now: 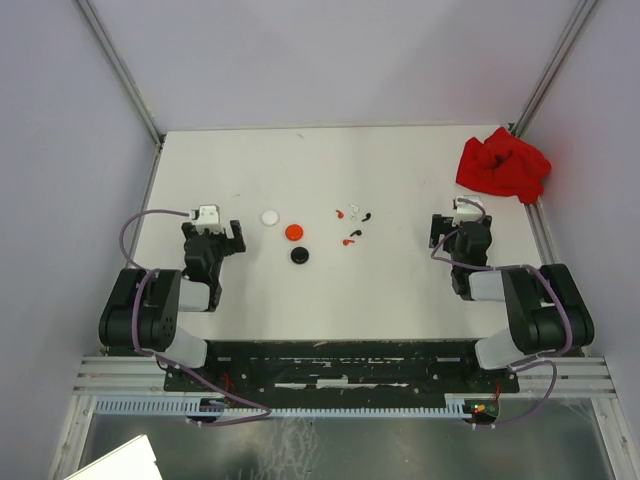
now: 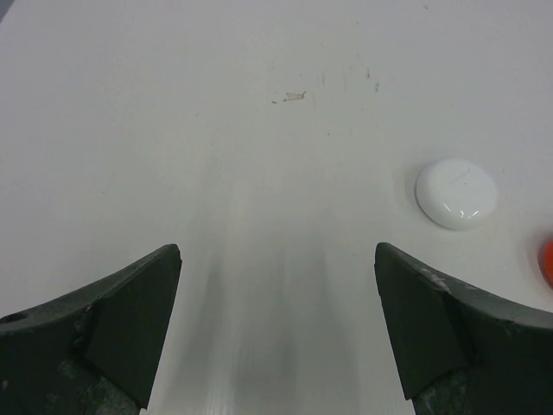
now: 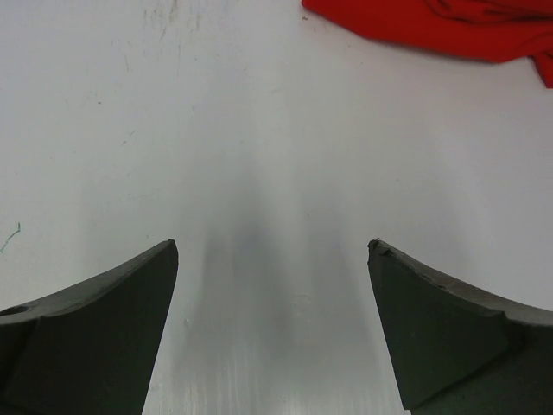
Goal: Insert the wireless bluetooth earbuds into the charging case
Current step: Pick up the charging case at the center of the board.
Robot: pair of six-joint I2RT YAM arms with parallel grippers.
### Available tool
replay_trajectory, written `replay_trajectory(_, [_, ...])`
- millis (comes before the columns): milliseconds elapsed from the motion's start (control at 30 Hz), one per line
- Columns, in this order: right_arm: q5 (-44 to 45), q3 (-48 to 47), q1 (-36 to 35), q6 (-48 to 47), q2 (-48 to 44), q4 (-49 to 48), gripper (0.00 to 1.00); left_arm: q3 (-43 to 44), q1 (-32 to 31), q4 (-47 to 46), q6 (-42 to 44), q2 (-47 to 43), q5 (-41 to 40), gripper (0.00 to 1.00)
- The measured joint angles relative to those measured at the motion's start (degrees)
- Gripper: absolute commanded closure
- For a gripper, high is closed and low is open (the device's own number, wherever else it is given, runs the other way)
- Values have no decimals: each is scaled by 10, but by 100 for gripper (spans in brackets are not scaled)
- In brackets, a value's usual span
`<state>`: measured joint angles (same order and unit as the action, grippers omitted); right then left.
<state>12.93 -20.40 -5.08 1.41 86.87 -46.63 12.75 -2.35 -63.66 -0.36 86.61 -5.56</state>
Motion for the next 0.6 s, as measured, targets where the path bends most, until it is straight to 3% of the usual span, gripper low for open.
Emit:
replay_trajectory(167, [24,-21,0,12,-68,94,1,58,0,118,3,-49,32,1])
replay_trajectory(400, [21,-176,0,78,-131,296,1,68,-4,158,-15,-155,43,1])
replay_trajectory(600, [-45,-300,0,120,-144,445,1,115,-4,248,-78,-189,61,1])
